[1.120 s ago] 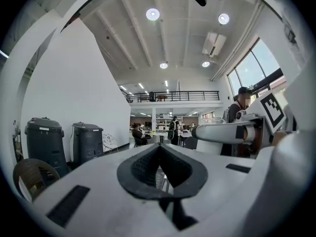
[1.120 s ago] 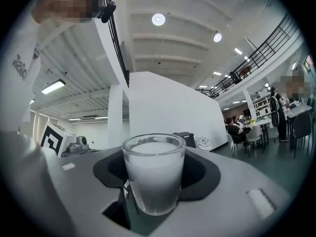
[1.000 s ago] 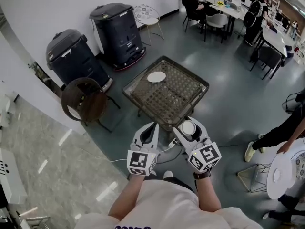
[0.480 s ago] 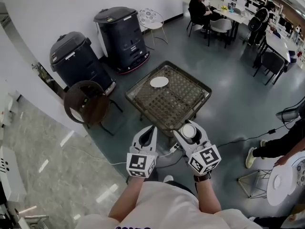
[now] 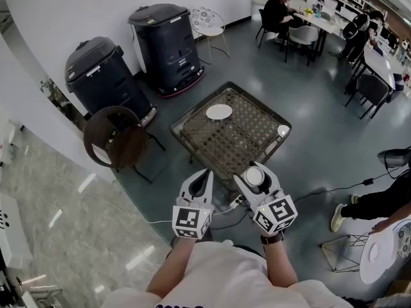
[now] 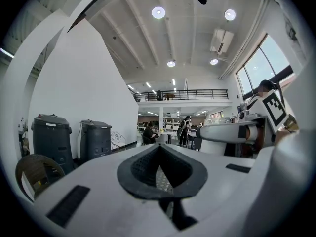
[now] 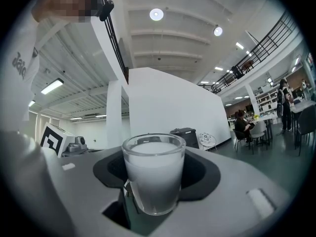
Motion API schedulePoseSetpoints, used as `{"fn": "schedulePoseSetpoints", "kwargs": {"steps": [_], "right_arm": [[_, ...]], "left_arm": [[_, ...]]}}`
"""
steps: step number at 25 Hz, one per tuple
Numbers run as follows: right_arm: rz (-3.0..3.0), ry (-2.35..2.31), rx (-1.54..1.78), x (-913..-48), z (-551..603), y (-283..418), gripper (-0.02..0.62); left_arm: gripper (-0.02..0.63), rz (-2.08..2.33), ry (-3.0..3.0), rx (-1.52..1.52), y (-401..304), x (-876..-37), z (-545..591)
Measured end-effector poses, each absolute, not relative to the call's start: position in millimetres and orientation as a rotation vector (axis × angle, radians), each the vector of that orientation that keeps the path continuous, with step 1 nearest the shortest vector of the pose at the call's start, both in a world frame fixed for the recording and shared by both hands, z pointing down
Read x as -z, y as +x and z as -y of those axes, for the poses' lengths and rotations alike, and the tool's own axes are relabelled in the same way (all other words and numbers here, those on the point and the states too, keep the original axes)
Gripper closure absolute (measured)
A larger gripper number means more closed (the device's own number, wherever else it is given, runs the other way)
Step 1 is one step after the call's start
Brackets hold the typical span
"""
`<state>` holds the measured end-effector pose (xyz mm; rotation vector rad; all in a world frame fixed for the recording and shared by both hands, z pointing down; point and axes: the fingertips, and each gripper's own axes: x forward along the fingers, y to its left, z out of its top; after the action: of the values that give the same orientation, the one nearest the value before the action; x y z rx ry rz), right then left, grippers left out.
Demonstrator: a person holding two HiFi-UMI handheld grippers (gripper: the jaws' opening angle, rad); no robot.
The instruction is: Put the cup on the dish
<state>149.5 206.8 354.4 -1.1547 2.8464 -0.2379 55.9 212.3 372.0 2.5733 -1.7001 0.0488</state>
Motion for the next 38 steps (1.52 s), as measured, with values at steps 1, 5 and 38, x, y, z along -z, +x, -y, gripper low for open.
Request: {"fn": "schedulePoseSetpoints", "kwargs": {"steps": [1,5,38], "right_arm": [[-2.851,-1.16,0.249,-358.0,-199.1,145.7,0.341],[-2.842,-1.193,0.24,-359.1,-163.8,127.0,0.341],[-2.768,-1.514,0.301,-395.3,42.1,0.7,0.341]], "left_arm": [[0.601,1.694,2.569,-0.049,52.6,-375.2,-205.0],[0.601,1.661,2.569,-0.061,34.4,-384.4,-163.9],[0.601,1.4,2.676,-0.067,-85.0,-406.8,56.5]]}}
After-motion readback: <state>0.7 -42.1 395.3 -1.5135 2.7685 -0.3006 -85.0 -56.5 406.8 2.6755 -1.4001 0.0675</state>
